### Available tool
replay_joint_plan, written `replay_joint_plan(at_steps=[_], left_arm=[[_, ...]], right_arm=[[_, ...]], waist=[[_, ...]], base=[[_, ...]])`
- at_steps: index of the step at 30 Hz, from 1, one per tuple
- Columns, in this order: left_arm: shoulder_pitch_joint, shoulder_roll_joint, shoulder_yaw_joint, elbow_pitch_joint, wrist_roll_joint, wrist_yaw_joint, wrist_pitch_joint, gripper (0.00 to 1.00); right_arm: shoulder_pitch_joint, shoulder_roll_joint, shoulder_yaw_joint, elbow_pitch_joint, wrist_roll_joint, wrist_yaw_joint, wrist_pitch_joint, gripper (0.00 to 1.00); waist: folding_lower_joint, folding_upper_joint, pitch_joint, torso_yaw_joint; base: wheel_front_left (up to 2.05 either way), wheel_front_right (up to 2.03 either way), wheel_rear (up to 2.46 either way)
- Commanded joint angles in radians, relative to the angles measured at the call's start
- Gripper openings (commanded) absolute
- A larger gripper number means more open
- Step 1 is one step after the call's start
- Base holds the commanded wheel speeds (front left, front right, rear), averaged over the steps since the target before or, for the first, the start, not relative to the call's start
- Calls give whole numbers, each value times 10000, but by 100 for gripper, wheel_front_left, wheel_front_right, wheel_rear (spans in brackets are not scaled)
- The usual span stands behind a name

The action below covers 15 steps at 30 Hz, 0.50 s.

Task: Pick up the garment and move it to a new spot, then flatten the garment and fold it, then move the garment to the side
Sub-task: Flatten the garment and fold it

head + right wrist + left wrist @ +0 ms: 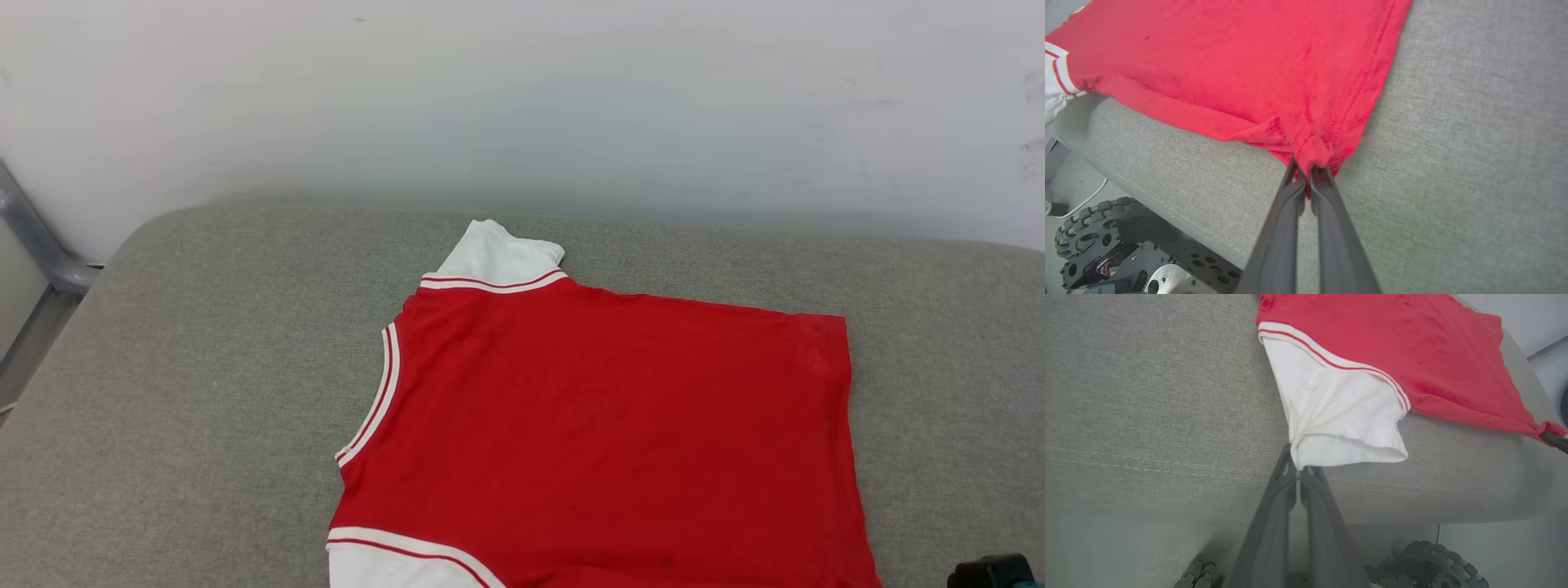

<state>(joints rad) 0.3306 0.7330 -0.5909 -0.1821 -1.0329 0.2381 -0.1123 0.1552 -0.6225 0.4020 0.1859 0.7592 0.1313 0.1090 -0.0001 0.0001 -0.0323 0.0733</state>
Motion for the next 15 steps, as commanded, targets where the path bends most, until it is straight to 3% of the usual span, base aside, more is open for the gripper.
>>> replay_joint_plan(at_steps=[1,9,15], left_arm=[[-47,1,63,-31,112,32,-92,0],[-993,-19,193,68,592,-96,-293,0],[-2187,96,330,486,1016,-428,-222,0]], right_arm=[[151,146,-192,-193,-140,-12,69,0],[-57,471,-794,-853,-436,-11,526,0],[-538,668,-919,-1097,-463,-12,778,0]], waist=[[1,-1,12,20],[1,-1,120,-45],[1,-1,301,-241]], base=[[0,0,0],[0,0,0],[0,0,0]])
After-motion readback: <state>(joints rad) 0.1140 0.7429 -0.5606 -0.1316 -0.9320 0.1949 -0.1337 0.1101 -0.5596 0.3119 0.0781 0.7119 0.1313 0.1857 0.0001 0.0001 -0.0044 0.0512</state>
